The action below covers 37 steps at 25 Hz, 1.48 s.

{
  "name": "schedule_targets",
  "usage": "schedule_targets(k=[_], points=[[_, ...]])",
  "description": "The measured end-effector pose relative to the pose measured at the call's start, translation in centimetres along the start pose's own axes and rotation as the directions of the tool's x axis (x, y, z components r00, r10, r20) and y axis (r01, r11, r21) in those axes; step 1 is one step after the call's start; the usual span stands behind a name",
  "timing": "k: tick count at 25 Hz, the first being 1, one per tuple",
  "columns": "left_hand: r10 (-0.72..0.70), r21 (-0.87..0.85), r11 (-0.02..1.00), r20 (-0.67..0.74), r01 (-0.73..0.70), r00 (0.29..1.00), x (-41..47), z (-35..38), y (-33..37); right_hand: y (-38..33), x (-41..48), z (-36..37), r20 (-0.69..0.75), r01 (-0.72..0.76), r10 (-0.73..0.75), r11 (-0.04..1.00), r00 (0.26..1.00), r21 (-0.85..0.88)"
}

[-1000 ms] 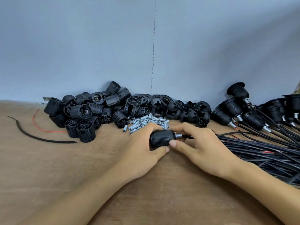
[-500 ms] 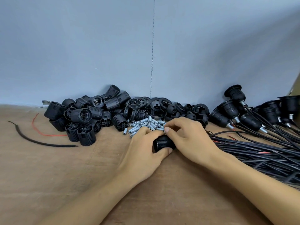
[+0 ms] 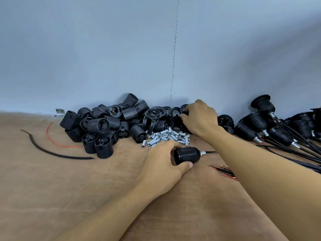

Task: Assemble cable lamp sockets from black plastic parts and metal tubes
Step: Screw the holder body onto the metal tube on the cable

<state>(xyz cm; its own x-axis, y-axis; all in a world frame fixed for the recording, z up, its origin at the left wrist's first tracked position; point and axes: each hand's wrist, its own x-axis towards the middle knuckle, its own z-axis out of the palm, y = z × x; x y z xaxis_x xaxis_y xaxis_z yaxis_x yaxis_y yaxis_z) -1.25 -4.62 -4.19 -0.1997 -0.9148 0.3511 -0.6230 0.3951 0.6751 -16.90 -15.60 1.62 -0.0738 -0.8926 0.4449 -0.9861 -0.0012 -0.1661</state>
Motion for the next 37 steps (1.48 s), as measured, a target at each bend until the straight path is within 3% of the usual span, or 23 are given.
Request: schedule_targets(k=[7,10,13,16,18,20,22,24,26,29,37], points=[[-0.001,-0.027,1.000,-0.004,0.001,1.000,0.1,0.1,-0.3,-0.2,0.3,-1.6,-0.154,-0.020,0.056,0.973,0.986,0.228],[-0.018,-0.047,0.999,0.001,0.018,1.000,0.0,0.0,-0.4,0.4,0.0,-3.4,-0.146,-0.044,0.153,0.825,0.977,0.564],[-0.048,-0.126,0.991,-0.063,0.039,0.997,0.1,0.1,-0.1,0.6,-2.2,-4.9,0.054,-0.107,0.112,0.557,0.992,0.824],[-0.101,-0.274,0.960,-0.175,0.050,0.979,0.2,-0.2,0.2,1.6,-5.3,-5.3,0.325,-0.238,-0.143,0.424,0.935,0.874],[-0.118,-0.377,0.925,-0.179,0.042,0.977,0.1,-0.5,0.2,2.6,-7.2,-5.6,0.433,-0.291,-0.272,0.437,0.859,0.851],[-0.092,-0.423,0.906,-0.178,0.008,0.980,0.0,-0.7,0.1,3.2,-9.1,-5.6,0.451,-0.242,-0.311,0.529,0.837,0.813],[-0.081,-0.446,0.895,-0.185,-0.010,0.979,-0.1,-0.9,0.2,4.0,-10.4,-5.1,0.299,0.000,-0.270,0.741,0.915,0.671],[-0.093,-0.489,0.872,-0.216,-0.025,0.972,-0.1,-1.0,0.0,4.8,-11.3,-4.7,0.134,0.262,-0.334,0.887,0.933,0.381],[-0.115,-0.520,0.853,-0.271,-0.045,0.956,-0.1,-1.0,0.0,5.5,-11.6,-4.6,0.174,0.349,-0.412,0.886,0.894,0.304],[-0.126,-0.503,0.862,-0.331,-0.062,0.935,-0.2,-1.0,-0.1,5.6,-11.9,-4.1,0.252,0.253,-0.391,0.859,0.885,0.446],[-0.001,-0.377,0.918,-0.305,-0.120,0.952,-0.6,-0.5,0.6,5.2,-12.6,-4.1,-0.028,0.302,-0.330,0.821,0.944,0.485]])
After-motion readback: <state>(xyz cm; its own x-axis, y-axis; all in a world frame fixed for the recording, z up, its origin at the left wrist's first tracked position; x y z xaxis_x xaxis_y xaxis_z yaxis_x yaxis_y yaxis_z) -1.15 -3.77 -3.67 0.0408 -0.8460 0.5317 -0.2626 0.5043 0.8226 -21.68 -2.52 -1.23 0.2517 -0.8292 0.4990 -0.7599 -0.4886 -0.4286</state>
